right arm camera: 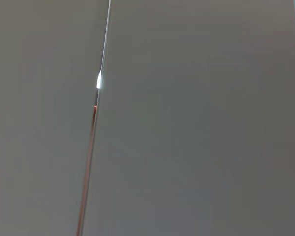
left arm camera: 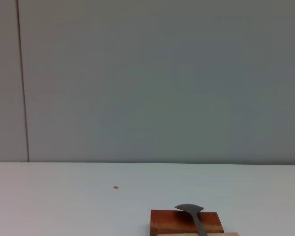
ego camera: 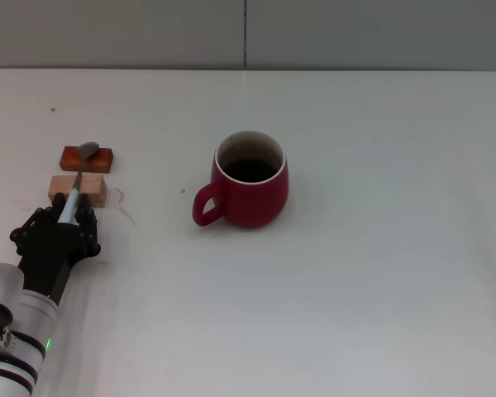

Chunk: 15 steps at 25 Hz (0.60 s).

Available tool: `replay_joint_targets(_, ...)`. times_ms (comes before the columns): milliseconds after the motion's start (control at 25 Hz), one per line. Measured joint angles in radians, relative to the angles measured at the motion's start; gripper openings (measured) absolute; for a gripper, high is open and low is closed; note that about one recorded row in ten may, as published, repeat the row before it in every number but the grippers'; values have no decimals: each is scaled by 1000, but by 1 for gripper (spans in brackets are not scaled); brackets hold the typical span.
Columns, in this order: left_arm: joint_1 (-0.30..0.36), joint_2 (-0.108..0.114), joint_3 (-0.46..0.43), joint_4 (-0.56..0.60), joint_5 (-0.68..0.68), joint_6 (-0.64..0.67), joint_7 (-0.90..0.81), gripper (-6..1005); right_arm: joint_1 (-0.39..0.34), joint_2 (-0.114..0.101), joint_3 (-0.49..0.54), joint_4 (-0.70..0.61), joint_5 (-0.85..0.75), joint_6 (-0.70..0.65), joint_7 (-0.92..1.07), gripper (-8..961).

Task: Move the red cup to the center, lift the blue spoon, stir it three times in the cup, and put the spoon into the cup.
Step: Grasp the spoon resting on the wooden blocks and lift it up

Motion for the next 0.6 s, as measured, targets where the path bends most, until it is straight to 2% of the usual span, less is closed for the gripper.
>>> replay_joint_targets(600,-6,-4,3,3,2,-1,0,230,-1,0,0,0,0,-2,0,576)
